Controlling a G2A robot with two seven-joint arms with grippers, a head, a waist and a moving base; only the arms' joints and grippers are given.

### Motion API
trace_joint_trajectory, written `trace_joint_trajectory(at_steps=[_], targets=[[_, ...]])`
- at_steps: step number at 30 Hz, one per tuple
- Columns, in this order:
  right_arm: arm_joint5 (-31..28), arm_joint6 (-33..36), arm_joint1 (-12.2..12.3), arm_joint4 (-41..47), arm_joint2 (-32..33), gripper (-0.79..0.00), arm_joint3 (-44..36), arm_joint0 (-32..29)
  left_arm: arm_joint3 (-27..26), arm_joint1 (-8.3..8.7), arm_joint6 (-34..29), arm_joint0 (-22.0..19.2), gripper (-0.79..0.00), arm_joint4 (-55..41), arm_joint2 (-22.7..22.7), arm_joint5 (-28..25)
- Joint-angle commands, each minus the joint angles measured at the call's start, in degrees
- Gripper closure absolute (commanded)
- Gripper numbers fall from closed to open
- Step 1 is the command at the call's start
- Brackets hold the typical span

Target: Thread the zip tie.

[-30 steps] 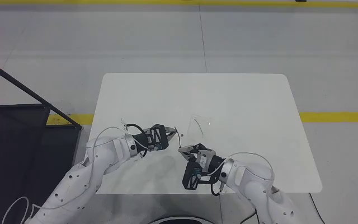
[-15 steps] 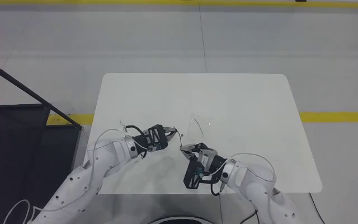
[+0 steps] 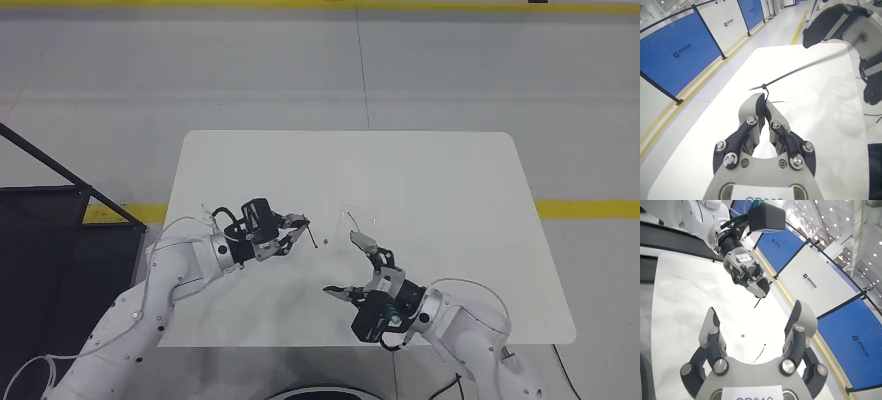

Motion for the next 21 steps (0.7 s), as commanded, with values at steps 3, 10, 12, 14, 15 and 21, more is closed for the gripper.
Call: trace_joint_trajectory(at_steps=[3, 10, 12, 14, 15, 21], targets=[[-0.36, -2.39, 0.06, 2.37, 0.85, -0.785, 1.04, -0.31, 0.39, -0.19, -1.64, -0.54, 0.000, -6.50, -0.15, -2.13], [-0.36, -2.39, 0.06, 2.37, 0.85, -0.785, 1.04, -0.31, 0.54, -0.30, -2.66, -0.73, 0.000, -9.87, -0.18, -2.56], [-0.43, -2.22, 0.01, 3.23, 0.71, -0.785, 1.29, -0.44, 0.54, -0.30, -2.66, -0.73, 0.000, -9.87, -0.18, -2.56], [-1.51, 0.61, -0.23, 6.20, 0.20, -0.785, 2.64, 0.40, 0.15, -0.36, -2.59, -0.28, 0.000, -10.21, -0.12, -1.94], [-2.31, 2.03, -0.45, 8.86, -0.31, -0.785, 3.32, 1.13, -0.15, -0.37, -2.48, -0.05, 0.000, -10.36, -0.16, -1.86], [-6.03, 12.26, -1.88, 19.63, -4.54, -0.677, 8.97, 7.88, -1.07, -0.40, -0.20, 0.89, 0.000, -8.88, -0.44, -2.47]])
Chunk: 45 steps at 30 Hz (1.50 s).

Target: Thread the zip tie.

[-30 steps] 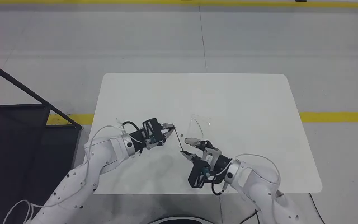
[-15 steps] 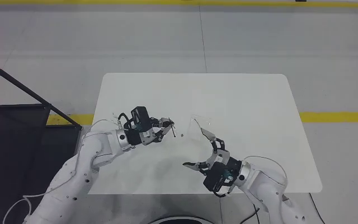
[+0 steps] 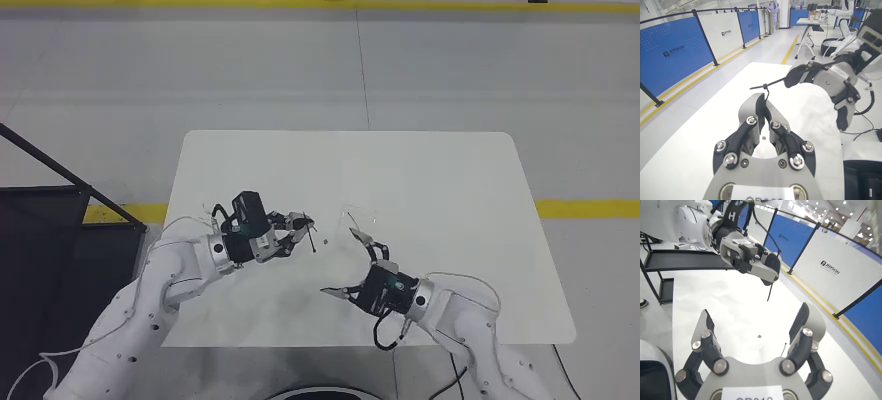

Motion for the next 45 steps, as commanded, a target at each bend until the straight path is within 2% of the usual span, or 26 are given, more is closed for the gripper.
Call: trace_joint_trajectory(at_steps=[1, 5, 9, 20, 22, 23, 26, 34, 35, 36, 38, 40, 41, 45], targets=[[0.67, 3.17, -0.52, 2.18, -1.56, -0.628, 1.97, 2.32, -0.09, -0.02, 0.79, 0.19, 0.000, 0.76, 0.02, -0.16], [2.72, 5.49, -1.75, 6.36, -4.66, -0.542, 5.21, 6.08, -0.24, -0.10, 2.20, 0.42, 0.000, 2.09, 0.07, -0.27], [5.97, 5.98, -2.66, 7.55, -6.54, -0.382, 7.27, 8.21, -0.13, -0.13, 2.65, 0.53, 0.000, 2.89, -0.06, -0.52], [7.70, 4.97, -3.59, 8.31, -7.73, -0.299, 9.12, 9.47, 0.51, -0.23, 2.92, 0.41, 0.000, 3.48, -0.28, -1.65], [7.72, 4.81, -3.66, 8.09, -7.71, -0.209, 9.16, 9.50, 0.59, -0.26, 2.88, 0.30, 0.000, 3.57, -0.21, -2.01], [7.72, 4.76, -3.69, 8.01, -7.69, -0.197, 9.15, 9.47, 0.66, -0.27, 2.86, 0.26, 0.000, 3.54, -0.21, -2.11], [7.53, 4.53, -3.75, 7.90, -7.57, 0.000, 9.06, 9.35, 0.71, -0.32, 2.77, 0.17, 0.000, 3.58, -0.19, -2.21], [6.64, 3.89, -3.81, 7.09, -7.18, 0.000, 8.56, 8.83, 0.97, -0.49, 2.53, 0.16, 0.000, 3.45, -0.16, -1.52], [6.28, 3.64, -3.82, 7.23, -7.15, 0.000, 8.57, 8.79, 1.11, -0.52, 2.41, 0.15, -0.188, 3.34, -0.21, -1.35], [5.87, 3.42, -3.82, 7.47, -7.07, 0.000, 8.63, 8.78, 1.17, -0.53, 2.32, 0.11, -0.317, 3.25, -0.24, -1.30], [5.46, 3.29, -3.81, 7.59, -6.75, 0.000, 8.73, 8.78, 1.42, -0.55, 2.16, 0.06, -0.345, 3.09, -0.40, -1.26], [5.36, 3.19, -3.81, 7.73, -6.43, 0.000, 8.73, 8.70, 1.62, -0.56, 1.99, 0.02, -0.656, 3.06, -0.65, -0.94], [5.34, 3.11, -3.81, 7.90, -6.28, 0.000, 8.74, 8.64, 1.74, -0.57, 2.01, 0.02, -0.699, 3.13, -0.77, -0.85], [4.60, 2.20, -3.79, 9.32, -5.39, 0.000, 8.94, 8.33, 2.38, -0.56, 2.15, 0.00, -0.739, 3.19, -1.48, -0.31]])
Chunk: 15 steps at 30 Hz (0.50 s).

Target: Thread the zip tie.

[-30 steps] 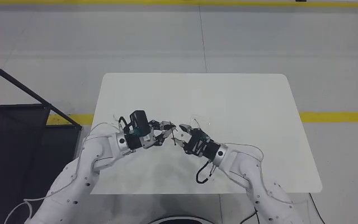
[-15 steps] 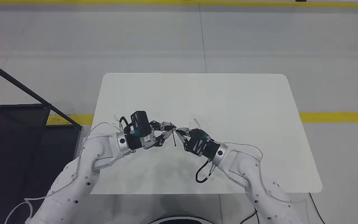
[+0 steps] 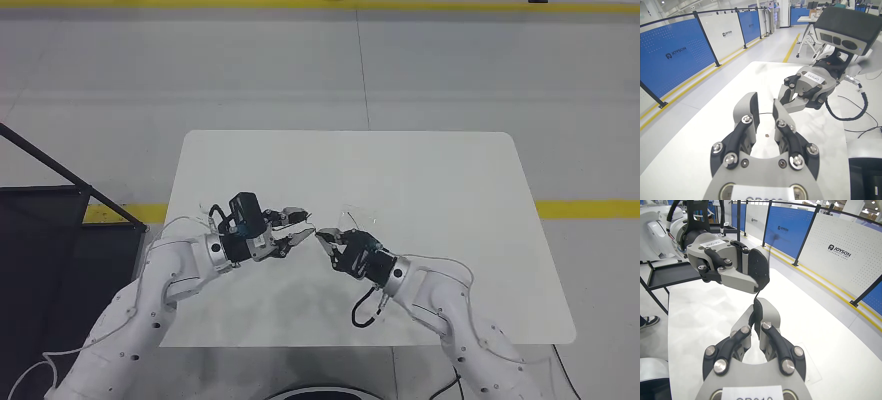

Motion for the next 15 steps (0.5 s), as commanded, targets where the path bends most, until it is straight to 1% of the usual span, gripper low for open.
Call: trace_joint_trajectory(at_steps=[1, 2, 5, 7, 9, 13, 15], targets=[[-0.66, -0.42, 0.05, 0.53, 0.47, 0.000, 0.03, -0.11, 0.19, 0.04, 0.01, 0.08, -0.760, 0.15, -0.40, 0.09], [-1.06, -0.73, 0.09, 0.85, 0.74, 0.000, 0.04, -0.22, 0.25, 0.09, -0.06, 0.12, -0.779, 0.34, -0.66, -0.05], [-2.42, -1.40, 0.23, 1.69, 1.57, 0.000, -0.07, -0.62, 0.37, 0.23, -0.08, 0.62, -0.770, 1.09, -1.80, 0.60], [-4.19, -1.98, 0.34, 2.79, 2.07, 0.000, -0.10, -0.94, 0.12, 0.30, -0.02, 1.21, -0.767, 3.15, -2.97, 4.00], [-7.68, -2.62, 0.50, 4.96, 2.61, 0.000, 0.31, -0.93, -0.34, 0.26, 0.95, 2.33, -0.763, 4.84, -3.49, 7.31], [-13.99, -1.82, 0.82, 8.80, 3.56, 0.000, 1.48, -0.49, -1.12, 0.35, 2.73, 3.98, -0.763, 6.18, -5.00, 9.85], [-17.77, -1.49, 0.93, 11.26, 3.60, 0.000, 2.23, -0.03, -1.71, 0.40, 3.20, 4.76, -0.785, 6.52, -5.62, 10.49]])
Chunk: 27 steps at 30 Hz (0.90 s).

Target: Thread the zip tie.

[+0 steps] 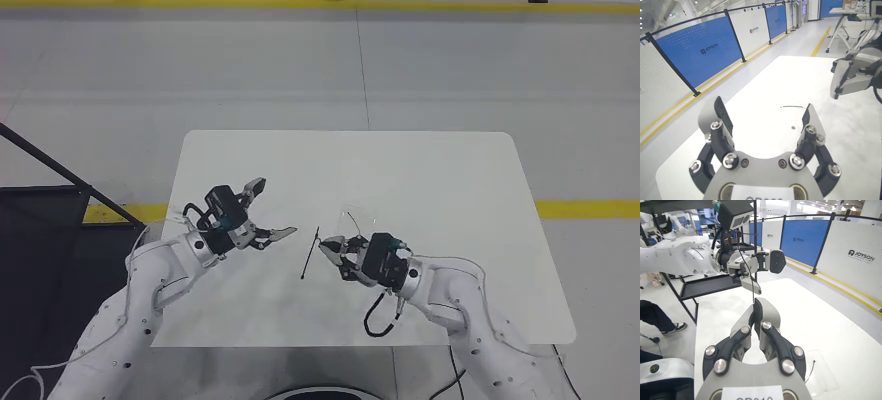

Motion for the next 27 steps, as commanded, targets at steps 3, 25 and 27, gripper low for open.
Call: trace_joint_trajectory(at_steps=[3, 25, 27], targets=[[-9.47, 0.84, 0.20, 5.34, -0.42, 0.000, 2.42, 1.61, -0.64, 0.08, 0.17, 0.93, -0.785, -0.46, -1.12, 0.39], [-13.37, 18.77, 0.77, 40.38, -15.38, 0.000, 13.77, 15.41, 0.48, -0.32, -7.76, -0.44, -0.785, -18.49, -0.38, -7.64], [-13.37, 22.80, 1.39, 47.78, -18.02, 0.000, 14.67, 17.90, 1.57, -0.35, -10.99, -1.65, -0.785, -22.79, -0.14, -8.96]])
